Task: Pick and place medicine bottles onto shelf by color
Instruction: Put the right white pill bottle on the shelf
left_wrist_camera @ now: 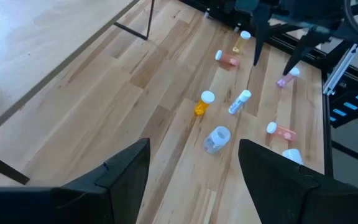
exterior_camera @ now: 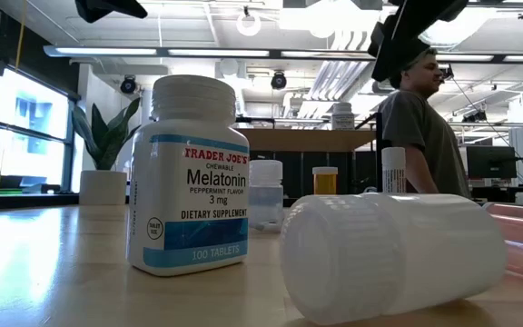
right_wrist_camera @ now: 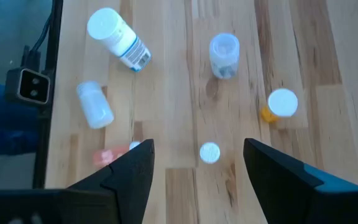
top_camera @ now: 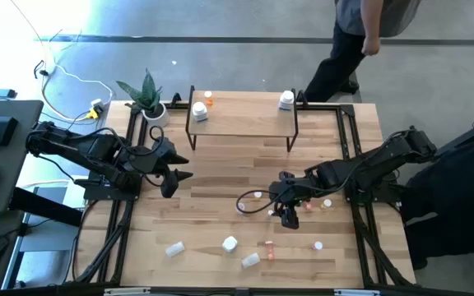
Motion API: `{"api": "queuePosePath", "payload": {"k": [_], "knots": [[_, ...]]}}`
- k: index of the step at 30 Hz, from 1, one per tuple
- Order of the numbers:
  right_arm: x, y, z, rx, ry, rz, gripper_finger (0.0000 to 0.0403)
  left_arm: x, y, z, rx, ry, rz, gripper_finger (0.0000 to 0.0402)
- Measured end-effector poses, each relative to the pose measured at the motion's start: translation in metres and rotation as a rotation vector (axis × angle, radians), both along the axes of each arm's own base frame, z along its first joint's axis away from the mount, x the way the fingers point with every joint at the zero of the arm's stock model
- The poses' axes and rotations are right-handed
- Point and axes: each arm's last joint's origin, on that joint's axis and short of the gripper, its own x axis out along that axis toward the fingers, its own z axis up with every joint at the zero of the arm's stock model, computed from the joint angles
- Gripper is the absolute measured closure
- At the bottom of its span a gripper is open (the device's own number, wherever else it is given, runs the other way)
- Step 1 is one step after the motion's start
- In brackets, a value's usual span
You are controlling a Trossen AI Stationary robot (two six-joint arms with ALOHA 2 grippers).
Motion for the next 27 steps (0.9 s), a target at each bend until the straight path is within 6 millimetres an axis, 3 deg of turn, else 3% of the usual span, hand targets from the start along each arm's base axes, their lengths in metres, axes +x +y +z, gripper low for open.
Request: {"api": "queuePosePath", "payload": {"k": [12, 27], "knots": [[-0.008, 0.013, -0.038, -0.054, -0.070, -0.005, 0.0165, 0.000, -0.002, 0.000, -0.007, -0.005, 0.003, 0.0165], [-0.016, 0.009, -0.073, -0.025, -0.147, -0.061, 0.0165, 0.000, -0.002, 0.000, 0.007, -0.007, 0.019, 0.0165]]}}
